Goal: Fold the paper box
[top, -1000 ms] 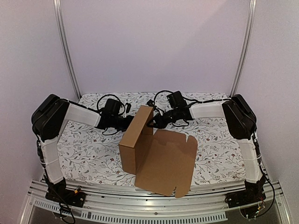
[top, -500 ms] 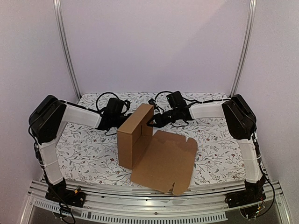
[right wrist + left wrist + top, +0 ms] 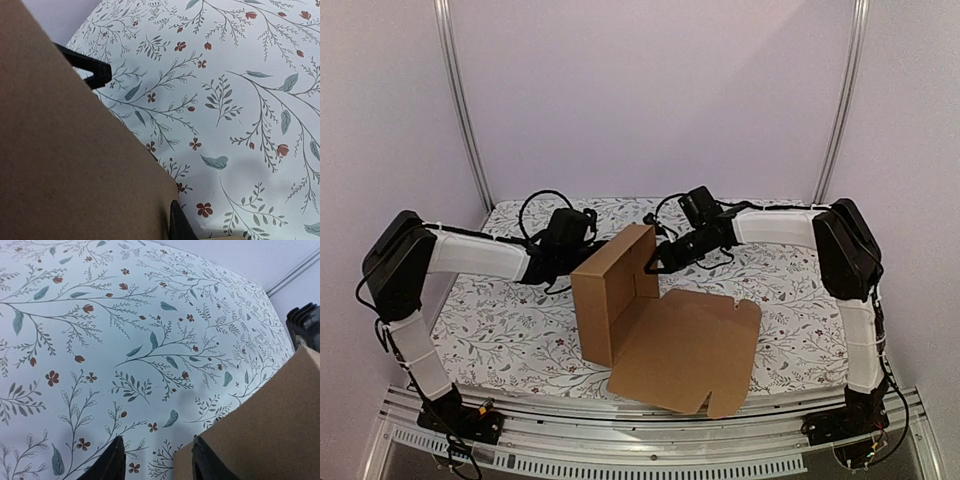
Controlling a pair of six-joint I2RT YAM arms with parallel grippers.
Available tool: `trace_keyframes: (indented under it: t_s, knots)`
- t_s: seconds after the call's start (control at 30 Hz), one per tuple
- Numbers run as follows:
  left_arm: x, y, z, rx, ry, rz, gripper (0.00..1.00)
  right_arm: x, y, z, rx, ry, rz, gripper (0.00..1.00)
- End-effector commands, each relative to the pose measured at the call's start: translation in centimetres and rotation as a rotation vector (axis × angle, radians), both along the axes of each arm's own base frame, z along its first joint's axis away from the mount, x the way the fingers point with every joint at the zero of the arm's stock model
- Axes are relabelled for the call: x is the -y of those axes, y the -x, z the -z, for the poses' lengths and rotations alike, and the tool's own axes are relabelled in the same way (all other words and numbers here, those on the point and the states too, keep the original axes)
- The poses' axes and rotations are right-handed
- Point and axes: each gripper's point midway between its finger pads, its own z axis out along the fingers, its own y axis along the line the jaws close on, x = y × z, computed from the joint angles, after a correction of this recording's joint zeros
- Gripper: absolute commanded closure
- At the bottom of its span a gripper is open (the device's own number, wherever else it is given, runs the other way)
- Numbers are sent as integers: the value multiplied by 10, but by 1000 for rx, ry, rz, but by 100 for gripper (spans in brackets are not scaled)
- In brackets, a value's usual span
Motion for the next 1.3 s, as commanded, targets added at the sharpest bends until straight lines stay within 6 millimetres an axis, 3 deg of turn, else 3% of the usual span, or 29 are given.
trace_keyframes:
  t_s: [0.0, 0.1, 0.33, 0.5, 0.73, 0.87, 1.0, 1.27]
  knots:
    - [3, 9, -25, 35, 76, 81, 52, 33, 31, -24, 68, 148, -155, 92]
    - [-11, 10, -18, 29, 65, 72, 51, 58, 50, -31, 80, 283, -257, 93]
    - [-45, 18, -10, 23, 79, 26, 50, 144, 96, -15, -5, 697, -538, 96]
    - [-51, 23, -7, 21, 87, 41, 50, 178, 105, -10, -83, 877, -616, 96]
    - [-40, 26, 5, -9, 137, 80, 50, 165, 87, 13, -55, 918, -569, 87]
    - [-38, 27, 10, -14, 152, 88, 50, 151, 73, 9, 21, 870, -531, 82]
    - [-35, 29, 22, -36, 177, 92, 50, 133, 74, 3, 34, 769, -538, 76]
    - [-15, 41, 54, -130, 298, 128, 50, 122, 71, 6, 41, 745, -546, 77]
